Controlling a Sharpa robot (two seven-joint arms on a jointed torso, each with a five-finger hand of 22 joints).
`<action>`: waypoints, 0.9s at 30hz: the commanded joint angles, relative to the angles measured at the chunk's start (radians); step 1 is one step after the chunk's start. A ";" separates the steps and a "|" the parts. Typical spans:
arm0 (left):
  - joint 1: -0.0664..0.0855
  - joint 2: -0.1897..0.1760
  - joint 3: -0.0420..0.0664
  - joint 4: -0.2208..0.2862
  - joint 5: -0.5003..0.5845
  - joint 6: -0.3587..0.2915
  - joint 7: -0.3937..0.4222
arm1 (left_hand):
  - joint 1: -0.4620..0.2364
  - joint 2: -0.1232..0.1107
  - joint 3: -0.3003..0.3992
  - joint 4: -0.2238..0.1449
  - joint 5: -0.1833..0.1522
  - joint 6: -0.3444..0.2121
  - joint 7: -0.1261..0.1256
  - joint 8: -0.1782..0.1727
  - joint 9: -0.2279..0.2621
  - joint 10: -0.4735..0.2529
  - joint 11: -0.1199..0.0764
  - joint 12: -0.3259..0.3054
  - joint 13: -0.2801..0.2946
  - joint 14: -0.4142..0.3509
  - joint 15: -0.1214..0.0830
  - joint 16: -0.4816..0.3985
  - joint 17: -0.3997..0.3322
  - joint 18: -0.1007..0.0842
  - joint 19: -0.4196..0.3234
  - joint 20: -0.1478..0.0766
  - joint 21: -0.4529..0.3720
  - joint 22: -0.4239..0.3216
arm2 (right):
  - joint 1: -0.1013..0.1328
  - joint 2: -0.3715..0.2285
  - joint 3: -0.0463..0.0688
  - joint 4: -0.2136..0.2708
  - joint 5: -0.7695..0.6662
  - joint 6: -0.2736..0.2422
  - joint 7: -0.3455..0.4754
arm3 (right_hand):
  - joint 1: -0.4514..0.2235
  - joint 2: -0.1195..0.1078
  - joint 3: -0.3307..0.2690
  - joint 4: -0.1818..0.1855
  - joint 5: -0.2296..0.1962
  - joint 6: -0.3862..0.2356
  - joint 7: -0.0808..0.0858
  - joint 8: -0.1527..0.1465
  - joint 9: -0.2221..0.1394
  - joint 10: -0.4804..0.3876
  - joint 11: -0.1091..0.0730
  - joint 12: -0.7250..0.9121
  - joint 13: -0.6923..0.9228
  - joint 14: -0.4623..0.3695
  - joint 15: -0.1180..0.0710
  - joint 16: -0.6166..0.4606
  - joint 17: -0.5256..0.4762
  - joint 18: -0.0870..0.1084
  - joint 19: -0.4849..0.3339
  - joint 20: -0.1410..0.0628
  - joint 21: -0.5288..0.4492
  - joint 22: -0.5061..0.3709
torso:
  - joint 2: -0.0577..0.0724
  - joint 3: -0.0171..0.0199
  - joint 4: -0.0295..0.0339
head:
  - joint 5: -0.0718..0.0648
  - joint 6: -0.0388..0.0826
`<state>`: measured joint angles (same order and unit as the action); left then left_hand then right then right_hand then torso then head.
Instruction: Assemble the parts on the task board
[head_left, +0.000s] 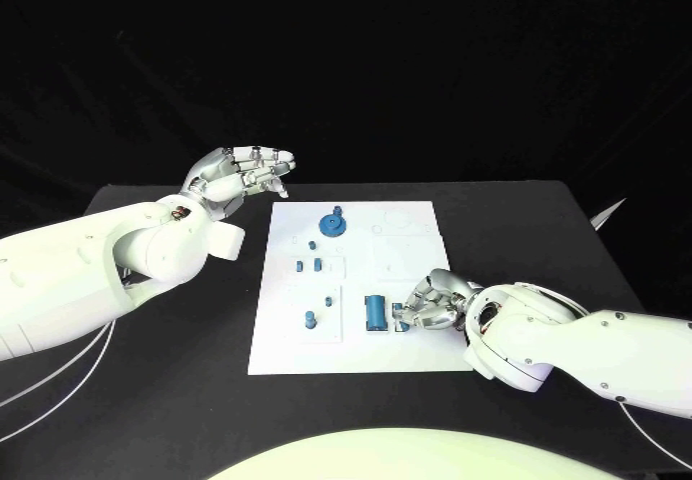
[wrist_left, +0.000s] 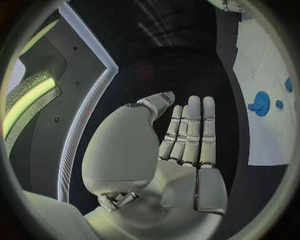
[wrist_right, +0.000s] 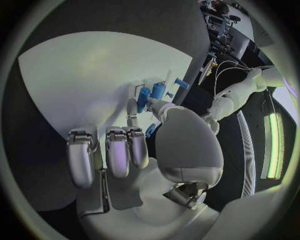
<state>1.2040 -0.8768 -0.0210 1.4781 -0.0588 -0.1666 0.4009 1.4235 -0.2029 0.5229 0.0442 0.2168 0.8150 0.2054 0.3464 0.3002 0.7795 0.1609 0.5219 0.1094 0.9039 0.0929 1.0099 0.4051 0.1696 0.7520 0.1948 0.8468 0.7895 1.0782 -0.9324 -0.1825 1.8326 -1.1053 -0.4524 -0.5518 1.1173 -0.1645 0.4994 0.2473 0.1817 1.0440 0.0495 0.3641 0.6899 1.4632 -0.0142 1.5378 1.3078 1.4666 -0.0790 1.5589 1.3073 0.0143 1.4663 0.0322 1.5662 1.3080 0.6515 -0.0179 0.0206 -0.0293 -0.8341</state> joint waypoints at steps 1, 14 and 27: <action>0.001 0.001 0.001 0.003 0.002 0.015 0.003 | -0.002 0.004 0.000 0.007 -0.003 -0.004 0.004 0.006 -0.001 0.006 -0.001 -0.007 -0.002 -0.006 -0.002 0.003 -0.002 0.013 0.007 -0.003 -0.004 -0.001 | -0.001 0.003 0.000 -0.004 -0.011 0.022 0.003 | -0.018 -0.002 -0.001 0.008 -0.011 0.006 0.003 -0.003 -0.002 0.097 -0.007 0.006 0.249 0.101 -0.005 0.006 0.248 -0.014 0.105 -0.009 0.005 0.263 | 0.000 -0.0002 -0.0002 | 0.000 0.002; 0.001 -0.001 0.001 0.004 0.002 0.013 0.002 | -0.001 0.005 0.000 0.007 -0.003 -0.004 0.004 0.006 -0.001 0.006 -0.001 -0.007 -0.002 -0.006 -0.002 0.003 -0.002 0.013 0.007 -0.004 -0.004 -0.001 | -0.001 0.007 0.000 -0.014 -0.031 0.032 -0.005 | -0.042 -0.009 -0.007 0.007 -0.051 0.006 0.004 -0.005 -0.002 0.096 -0.006 0.003 0.248 0.101 -0.004 0.006 0.247 -0.014 0.105 -0.009 0.005 0.263 | 0.000 0.0004 -0.0003 | -0.001 0.004; 0.001 -0.003 0.001 0.004 0.002 0.013 0.002 | -0.001 0.005 0.000 0.007 -0.003 -0.004 0.004 0.006 -0.001 0.006 -0.001 -0.007 -0.002 -0.006 -0.002 0.003 -0.002 0.013 0.007 -0.004 -0.004 -0.001 | -0.001 0.012 0.000 -0.013 -0.034 0.039 -0.003 | -0.063 -0.021 -0.020 0.010 -0.080 0.008 0.005 -0.006 -0.002 0.096 -0.005 0.003 0.248 0.101 -0.003 0.006 0.247 -0.014 0.105 -0.008 0.005 0.263 | 0.000 -0.0004 0.0007 | -0.002 0.007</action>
<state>1.2041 -0.8799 -0.0210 1.4793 -0.0588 -0.1667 0.3986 1.4235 -0.2028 0.5229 0.0442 0.2168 0.8150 0.2054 0.3462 0.3005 0.7795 0.1609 0.5186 0.1083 0.9039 0.0929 1.0099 0.4043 0.1696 0.7557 0.1911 0.8468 0.7897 1.0783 -0.9224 -0.1826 1.8162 -1.1257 -0.4352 -0.5587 1.0608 -0.1841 0.4857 0.2552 0.1059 1.0528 0.0479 0.3637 0.6897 1.4631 -0.0142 1.5377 1.3076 1.4665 -0.0789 1.5589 1.3079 0.0143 1.4662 0.0322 1.5662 1.3078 0.6518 -0.0176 0.0203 -0.0301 -0.8281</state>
